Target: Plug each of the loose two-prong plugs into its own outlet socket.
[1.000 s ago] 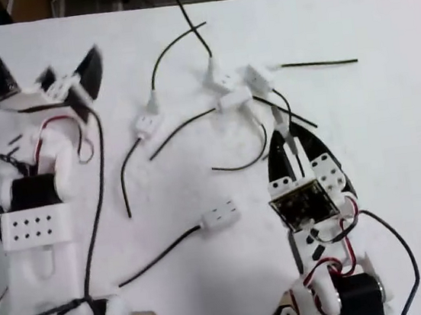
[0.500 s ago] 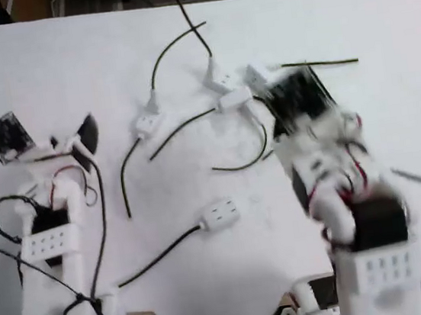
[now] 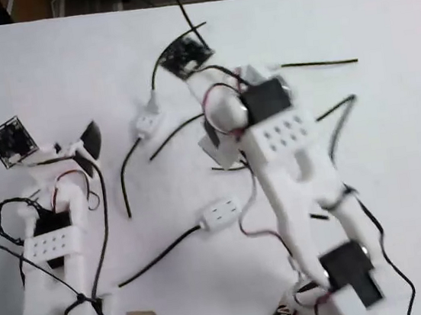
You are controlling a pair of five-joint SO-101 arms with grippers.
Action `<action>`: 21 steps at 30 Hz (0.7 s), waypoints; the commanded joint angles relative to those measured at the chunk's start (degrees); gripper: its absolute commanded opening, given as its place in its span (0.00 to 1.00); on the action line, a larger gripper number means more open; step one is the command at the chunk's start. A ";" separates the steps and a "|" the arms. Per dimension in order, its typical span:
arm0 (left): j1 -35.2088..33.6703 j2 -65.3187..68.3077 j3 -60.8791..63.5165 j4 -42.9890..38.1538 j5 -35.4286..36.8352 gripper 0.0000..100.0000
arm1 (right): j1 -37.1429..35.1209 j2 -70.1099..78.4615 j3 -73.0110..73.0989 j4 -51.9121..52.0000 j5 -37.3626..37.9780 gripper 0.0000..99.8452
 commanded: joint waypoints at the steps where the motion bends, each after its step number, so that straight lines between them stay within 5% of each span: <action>1: -0.22 -1.54 -0.18 0.26 0.18 0.29 | -0.57 7.16 -2.20 0.48 -0.26 0.02; 21: 1.01 -1.63 1.67 -2.20 0.00 0.29 | -4.00 26.59 2.29 0.92 3.60 0.02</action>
